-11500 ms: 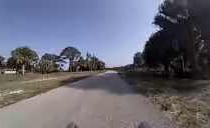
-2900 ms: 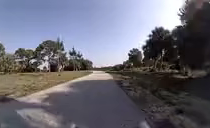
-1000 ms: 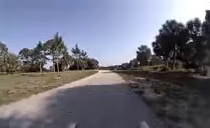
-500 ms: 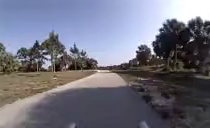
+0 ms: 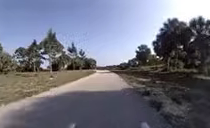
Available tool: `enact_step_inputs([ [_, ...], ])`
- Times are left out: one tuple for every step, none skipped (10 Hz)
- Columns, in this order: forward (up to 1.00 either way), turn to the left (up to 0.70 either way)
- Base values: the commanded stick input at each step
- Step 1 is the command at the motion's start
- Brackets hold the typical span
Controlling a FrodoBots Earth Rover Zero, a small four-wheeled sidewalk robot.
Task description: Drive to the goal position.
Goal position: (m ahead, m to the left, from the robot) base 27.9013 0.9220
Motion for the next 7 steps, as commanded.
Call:
enact_step_inputs([
  [1.00, 0.03],
  [1.00, 0.03],
  [1.00, 0.03],
  [1.00, 0.03],
  [1.00, 0.03],
  [1.00, 0.14],
  [1.00, 0.39],
])
